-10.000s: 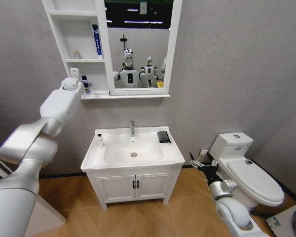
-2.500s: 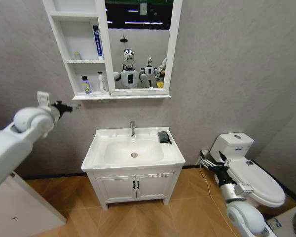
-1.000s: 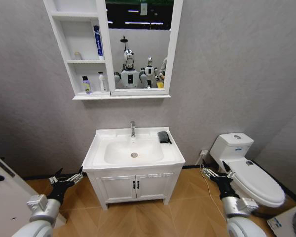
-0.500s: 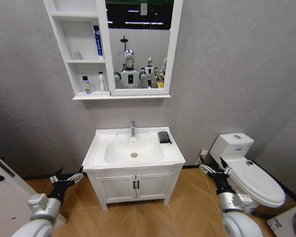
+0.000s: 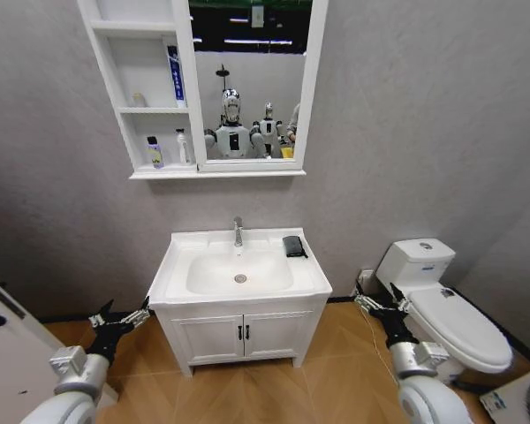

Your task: Move facial cleanser and shampoo from washbasin to cabinet, then wipe washbasin with towel.

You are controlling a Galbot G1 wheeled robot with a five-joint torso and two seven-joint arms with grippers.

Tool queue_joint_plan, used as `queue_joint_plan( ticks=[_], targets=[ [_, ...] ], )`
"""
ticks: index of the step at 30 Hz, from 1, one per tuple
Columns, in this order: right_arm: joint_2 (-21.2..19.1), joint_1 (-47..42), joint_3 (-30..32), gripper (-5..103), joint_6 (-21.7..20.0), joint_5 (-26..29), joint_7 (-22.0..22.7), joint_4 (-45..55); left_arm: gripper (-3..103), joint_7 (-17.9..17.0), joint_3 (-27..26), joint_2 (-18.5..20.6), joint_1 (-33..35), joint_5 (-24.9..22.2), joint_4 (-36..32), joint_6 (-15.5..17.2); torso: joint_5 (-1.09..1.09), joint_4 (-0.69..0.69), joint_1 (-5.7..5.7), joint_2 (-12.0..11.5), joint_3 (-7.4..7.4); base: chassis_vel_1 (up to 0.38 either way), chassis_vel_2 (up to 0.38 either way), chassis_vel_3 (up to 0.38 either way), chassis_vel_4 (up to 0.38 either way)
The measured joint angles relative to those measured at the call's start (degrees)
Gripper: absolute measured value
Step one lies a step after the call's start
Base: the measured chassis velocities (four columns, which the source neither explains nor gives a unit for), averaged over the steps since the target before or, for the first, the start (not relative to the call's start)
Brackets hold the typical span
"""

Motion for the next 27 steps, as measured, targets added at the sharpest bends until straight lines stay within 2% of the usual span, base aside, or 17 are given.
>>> queue_joint_plan(
  ticks=[10, 16, 20, 23, 24, 25, 26, 27],
  targets=[
    [-0.94, 0.00, 0.32, 100, -0.75, 0.11, -0.47, 1.12, 100, -0.01, 0.01, 0.02, 0.00, -0.02, 0.00, 0.00, -0.01, 0.00, 0.03, -0.01, 0.01, -0.137, 0.138, 0.155, -0.154],
    [-1.40, 1.10, -1.26, 100, 2.48, -0.24, -4.50, 1.56, 100, -0.02, 0.01, 0.02, 0.00, -0.02, 0.01, 0.01, 0.01, 0.00, 0.01, -0.01, 0.01, -0.117, 0.110, 0.117, -0.128],
    [-2.90, 1.96, -1.81, 100, 1.47, -0.70, -5.81, 1.90, 100, -0.02, 0.01, 0.03, 0.00, -0.02, 0.01, 0.01, 0.00, 0.00, 0.04, -0.02, 0.02, -0.101, 0.071, 0.066, -0.090],
    [-6.01, 4.24, -1.44, 100, -3.32, -0.14, -1.72, 1.53, 100, -0.02, 0.01, 0.03, -0.01, -0.02, 0.01, 0.01, -0.01, -0.01, 0.04, -0.02, 0.02, -0.048, 0.020, 0.023, -0.037],
    [-7.46, 5.49, -1.34, 100, -6.27, 1.68, -0.43, 1.59, 100, -0.02, 0.01, 0.03, -0.01, -0.02, 0.01, 0.01, 0.00, -0.01, 0.02, -0.01, 0.01, 0.000, 0.000, 0.000, 0.000],
    [-7.46, 5.49, -1.34, 100, -6.27, 1.68, -0.43, 1.59, 100, -0.02, 0.01, 0.03, -0.01, -0.02, 0.01, 0.01, 0.00, -0.01, 0.02, -0.01, 0.01, 0.000, 0.000, 0.000, 0.000],
    [-9.26, 7.22, -1.58, 100, -10.67, 5.50, 0.49, 2.16, 100, -0.02, 0.01, 0.03, 0.00, -0.02, 0.01, 0.01, 0.01, -0.02, 0.00, 0.00, 0.00, 0.000, 0.000, 0.000, 0.000],
    [-9.26, 7.22, -1.58, 100, -10.67, 5.50, 0.49, 2.16, 100, -0.02, 0.01, 0.03, 0.00, -0.02, 0.01, 0.01, 0.01, -0.02, 0.00, 0.00, 0.00, 0.000, 0.000, 0.000, 0.000]
  ],
)
